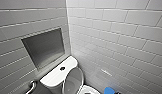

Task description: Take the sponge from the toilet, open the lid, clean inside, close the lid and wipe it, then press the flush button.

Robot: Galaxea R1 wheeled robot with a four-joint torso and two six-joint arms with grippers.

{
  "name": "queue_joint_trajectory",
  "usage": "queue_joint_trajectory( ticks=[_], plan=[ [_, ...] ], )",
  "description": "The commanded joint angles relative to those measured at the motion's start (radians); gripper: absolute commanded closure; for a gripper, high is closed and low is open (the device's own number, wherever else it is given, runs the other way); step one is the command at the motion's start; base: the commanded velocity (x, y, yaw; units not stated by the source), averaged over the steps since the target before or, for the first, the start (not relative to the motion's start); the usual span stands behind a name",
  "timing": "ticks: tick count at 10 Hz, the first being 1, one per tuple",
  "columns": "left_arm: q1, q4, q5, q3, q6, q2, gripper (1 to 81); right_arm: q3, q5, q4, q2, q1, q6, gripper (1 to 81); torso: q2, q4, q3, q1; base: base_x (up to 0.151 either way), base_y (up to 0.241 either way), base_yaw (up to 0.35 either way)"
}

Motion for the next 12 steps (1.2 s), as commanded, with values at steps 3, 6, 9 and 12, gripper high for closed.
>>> queue_joint_trajectory(
  ticks=[3, 6, 9, 12],
  plan=[
    [-0.010, -0.023, 0.066, 0.002, -0.004, -0.001, 1.0, -0.191, -0.139, -0.004, 0.184, 0.202, -0.001, 81.1, 0.001, 0.000, 0.000, 0.001, 0.000, 0.000, 0.000],
    [-0.007, -0.025, 0.064, 0.002, -0.004, 0.003, 1.0, -0.280, -0.163, -0.017, 0.285, 0.230, -0.001, 81.1, -0.099, 0.000, -0.067, 0.066, 0.000, 0.000, 0.000],
    [-0.006, -0.025, 0.064, 0.002, -0.004, 0.006, 1.0, -0.194, -0.163, -0.014, 0.259, 0.265, -0.001, 81.1, -0.132, 0.000, -0.131, 0.086, 0.000, 0.000, 0.000],
    [-0.006, -0.025, 0.064, 0.002, -0.004, 0.010, 1.0, -0.140, -0.162, -0.006, 0.234, 0.283, 0.000, 81.1, -0.238, 0.000, -0.134, 0.153, 0.000, 0.000, 0.000]
  ],
)
